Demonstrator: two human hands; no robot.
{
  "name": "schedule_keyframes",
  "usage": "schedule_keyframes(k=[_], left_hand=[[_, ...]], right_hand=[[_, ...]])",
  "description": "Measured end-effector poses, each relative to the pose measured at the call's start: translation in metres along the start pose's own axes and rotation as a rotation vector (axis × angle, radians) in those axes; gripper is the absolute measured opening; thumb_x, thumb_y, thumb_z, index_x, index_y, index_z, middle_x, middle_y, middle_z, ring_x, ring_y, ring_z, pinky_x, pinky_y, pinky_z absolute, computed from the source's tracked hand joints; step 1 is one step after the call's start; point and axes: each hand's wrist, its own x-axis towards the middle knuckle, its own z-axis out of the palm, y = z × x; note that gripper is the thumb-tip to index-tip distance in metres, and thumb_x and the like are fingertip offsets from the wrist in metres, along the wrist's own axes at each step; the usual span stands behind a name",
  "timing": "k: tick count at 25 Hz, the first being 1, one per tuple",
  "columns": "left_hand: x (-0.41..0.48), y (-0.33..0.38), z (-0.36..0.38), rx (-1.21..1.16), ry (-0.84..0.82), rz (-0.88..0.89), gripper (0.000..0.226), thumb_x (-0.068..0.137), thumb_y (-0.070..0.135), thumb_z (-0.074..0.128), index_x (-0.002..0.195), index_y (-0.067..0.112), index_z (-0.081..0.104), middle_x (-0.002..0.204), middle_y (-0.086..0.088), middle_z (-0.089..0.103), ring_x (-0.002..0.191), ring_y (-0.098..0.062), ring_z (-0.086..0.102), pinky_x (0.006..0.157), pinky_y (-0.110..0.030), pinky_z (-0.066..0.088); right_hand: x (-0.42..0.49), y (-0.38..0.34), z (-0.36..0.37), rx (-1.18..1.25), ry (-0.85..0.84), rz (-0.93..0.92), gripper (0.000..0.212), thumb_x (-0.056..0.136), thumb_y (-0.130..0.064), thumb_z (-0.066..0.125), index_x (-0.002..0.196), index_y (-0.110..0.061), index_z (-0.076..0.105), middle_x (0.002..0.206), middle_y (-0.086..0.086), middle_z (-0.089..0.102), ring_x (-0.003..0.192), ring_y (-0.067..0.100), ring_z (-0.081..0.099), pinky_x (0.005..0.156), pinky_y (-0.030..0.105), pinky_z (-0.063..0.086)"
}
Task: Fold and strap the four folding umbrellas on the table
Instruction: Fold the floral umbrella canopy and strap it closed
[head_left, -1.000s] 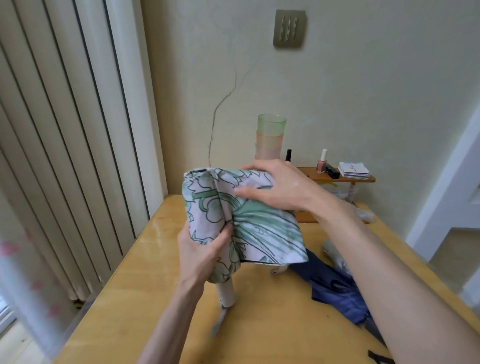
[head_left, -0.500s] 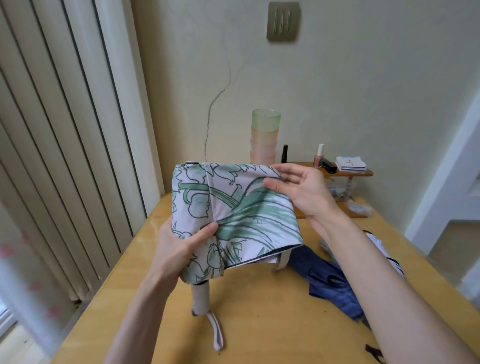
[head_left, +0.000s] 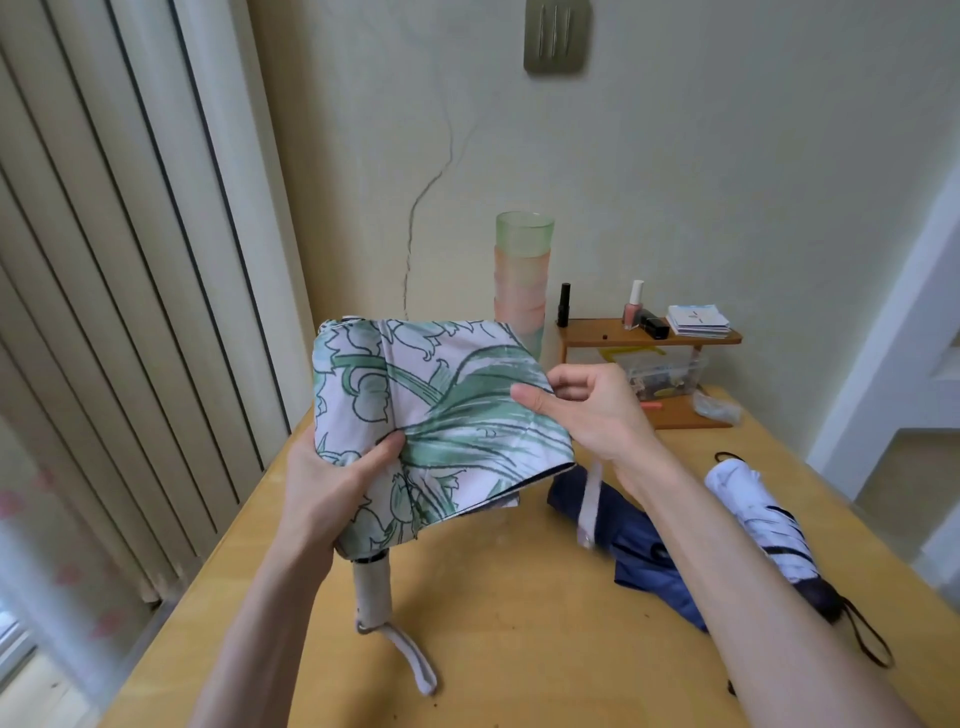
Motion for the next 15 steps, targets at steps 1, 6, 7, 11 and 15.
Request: schedule_keyframes(k=[1,6,7,11,15], left_hand=[[0.000,0.001,0.000,0.013,-0.002,0.001,0.043,0.079,0.015,0.091,0.116,0.020,0.072,0.100,0.003,0.081,0.088,-0.017,0.079,0.071,-0.036,0.063],[0.001,0.001,0.012,0.015,0.079,-0.002,0.039,0.079,0.015,0.092,0.111,0.023,0.070,0.102,0.001,0.079,0.089,-0.021,0.077,0.074,-0.038,0.063],[0.001,0.000,0.018,-0.019,0.118,-0.012,0.040,0.079,0.016,0.092,0.112,0.023,0.070,0.104,0.000,0.078,0.092,-0.022,0.077,0.078,-0.041,0.064],[-0.001,-0.007,0.041,-0.196,0.267,-0.036,0.045,0.080,0.016,0.091,0.120,0.017,0.070,0.105,0.000,0.078,0.097,-0.022,0.076,0.079,-0.036,0.063],[-0.002,-0.016,0.051,-0.352,0.348,-0.063,0.061,0.075,0.026,0.096,0.129,0.021,0.067,0.115,0.002,0.079,0.106,-0.019,0.076,0.096,-0.048,0.062]], right_hand=[[0.001,0.002,-0.001,-0.019,-0.016,-0.007,0.023,0.085,-0.027,0.087,0.098,-0.010,0.082,0.093,0.000,0.083,0.093,0.022,0.079,0.096,0.046,0.061],[-0.013,0.016,0.006,-0.327,0.167,-0.155,0.047,0.092,-0.026,0.082,0.135,-0.028,0.064,0.119,-0.016,0.061,0.106,0.001,0.059,0.093,0.022,0.050],[-0.023,0.019,0.016,-0.327,0.267,-0.258,0.043,0.092,-0.024,0.081,0.131,-0.028,0.063,0.116,-0.015,0.057,0.103,0.004,0.057,0.088,0.020,0.048],[-0.074,0.028,0.075,-0.325,-0.166,-0.367,0.045,0.091,-0.038,0.076,0.131,-0.033,0.056,0.117,-0.016,0.053,0.104,0.006,0.058,0.086,0.023,0.049],[-0.085,0.052,0.092,-0.517,-0.259,-0.250,0.080,0.096,-0.041,0.070,0.156,-0.055,0.019,0.141,-0.018,0.036,0.117,0.014,0.057,0.090,0.041,0.056]])
